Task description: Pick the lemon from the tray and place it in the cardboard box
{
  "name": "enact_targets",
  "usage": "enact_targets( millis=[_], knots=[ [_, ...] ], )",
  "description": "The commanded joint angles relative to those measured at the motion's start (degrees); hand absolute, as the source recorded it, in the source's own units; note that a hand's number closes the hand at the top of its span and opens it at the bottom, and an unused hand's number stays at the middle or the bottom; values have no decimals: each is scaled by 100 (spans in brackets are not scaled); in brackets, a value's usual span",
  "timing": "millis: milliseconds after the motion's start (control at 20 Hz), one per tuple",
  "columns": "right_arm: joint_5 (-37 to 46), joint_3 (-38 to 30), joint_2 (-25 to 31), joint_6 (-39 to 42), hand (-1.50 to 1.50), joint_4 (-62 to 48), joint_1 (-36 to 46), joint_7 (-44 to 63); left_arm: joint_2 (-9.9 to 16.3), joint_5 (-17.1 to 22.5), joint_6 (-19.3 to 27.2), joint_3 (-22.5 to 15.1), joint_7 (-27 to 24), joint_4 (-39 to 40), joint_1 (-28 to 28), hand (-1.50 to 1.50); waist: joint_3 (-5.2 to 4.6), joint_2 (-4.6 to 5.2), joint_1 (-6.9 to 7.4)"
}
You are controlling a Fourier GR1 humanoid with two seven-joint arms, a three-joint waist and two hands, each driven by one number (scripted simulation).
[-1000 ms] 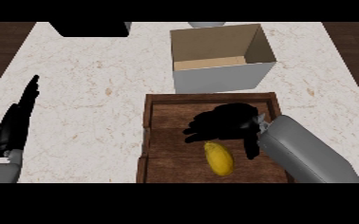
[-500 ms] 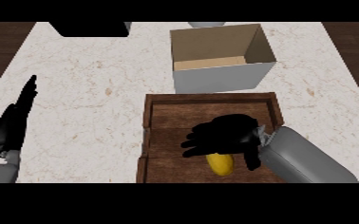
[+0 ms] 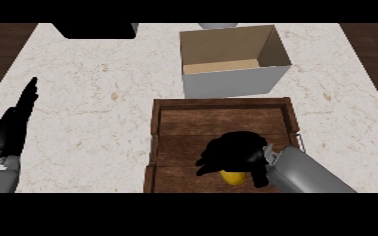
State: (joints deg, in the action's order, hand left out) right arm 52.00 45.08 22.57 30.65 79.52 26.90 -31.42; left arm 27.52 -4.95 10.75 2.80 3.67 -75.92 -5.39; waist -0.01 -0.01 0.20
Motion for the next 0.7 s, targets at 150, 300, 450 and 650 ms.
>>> enact_targets(
  millis=[150, 300, 450, 650],
  knots=[
    [422, -360, -423, -1082, 150, -320, -192, -414, -216, -299, 91, -21, 63, 65, -110, 0, 3, 6, -7],
    [567, -551, -750, -976, 150, -227, -94, -252, -239, -157, -68, 173, -275, 98, 96, 0, 1, 1, 5],
    [433, -1544, -521, -1414, 150, -521, -821, 1252, -99, -81, 32, 290, -17, -17, 114, 0, 9, -43, -265],
    [169, -3221, -239, -1806, 150, -974, -1396, 2955, -91, -84, 207, 463, 55, 140, 433, 0, 12, -126, -1113]
  ],
)
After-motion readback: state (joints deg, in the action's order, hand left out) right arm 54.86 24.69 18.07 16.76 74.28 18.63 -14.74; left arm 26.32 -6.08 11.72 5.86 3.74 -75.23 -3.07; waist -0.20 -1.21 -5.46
